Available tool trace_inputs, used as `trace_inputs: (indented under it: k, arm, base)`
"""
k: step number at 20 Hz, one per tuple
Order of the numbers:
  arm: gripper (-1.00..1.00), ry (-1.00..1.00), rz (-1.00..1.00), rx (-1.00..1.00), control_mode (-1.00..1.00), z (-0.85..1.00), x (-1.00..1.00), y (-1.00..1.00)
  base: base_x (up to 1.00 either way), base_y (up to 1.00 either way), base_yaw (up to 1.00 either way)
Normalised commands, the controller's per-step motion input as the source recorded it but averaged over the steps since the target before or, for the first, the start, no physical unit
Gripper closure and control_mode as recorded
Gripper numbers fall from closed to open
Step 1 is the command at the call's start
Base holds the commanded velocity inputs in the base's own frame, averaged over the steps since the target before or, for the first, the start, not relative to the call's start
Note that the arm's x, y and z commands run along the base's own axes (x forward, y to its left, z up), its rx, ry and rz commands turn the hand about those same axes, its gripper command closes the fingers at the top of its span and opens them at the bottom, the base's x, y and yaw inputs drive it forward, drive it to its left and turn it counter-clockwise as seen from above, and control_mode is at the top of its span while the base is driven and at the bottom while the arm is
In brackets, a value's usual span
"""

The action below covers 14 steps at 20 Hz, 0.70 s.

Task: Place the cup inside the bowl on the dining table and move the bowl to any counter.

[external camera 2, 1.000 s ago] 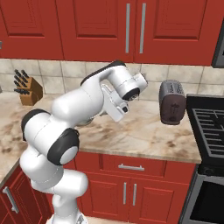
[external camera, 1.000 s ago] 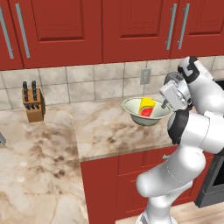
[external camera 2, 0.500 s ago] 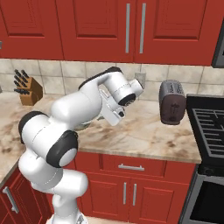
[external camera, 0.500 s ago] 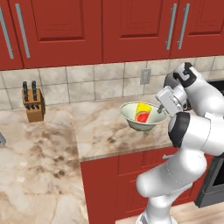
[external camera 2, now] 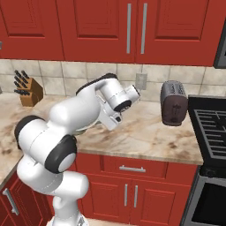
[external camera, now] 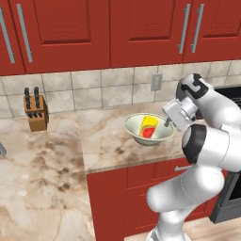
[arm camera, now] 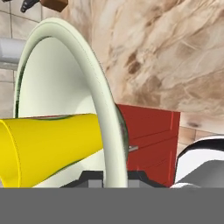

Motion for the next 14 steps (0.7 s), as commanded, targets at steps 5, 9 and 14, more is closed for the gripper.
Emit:
trace_inputs:
  k: [5,9,14]
  arm:
    - [1.0,-0.01,0.0,0.0,-1.0,-0.38,0.04,0.25]
    - [1.0,0.0,0.0,0.0,-1.0,-0.46,0.03,0.22]
    - [1.0,0.0,-0.01,0.0,-1.0,-0.31,0.13,0.1]
  base:
    - [0.0,0.0,0.0]
    - [0.0,0.0,0.0]
    - [0.0,0.0,0.0]
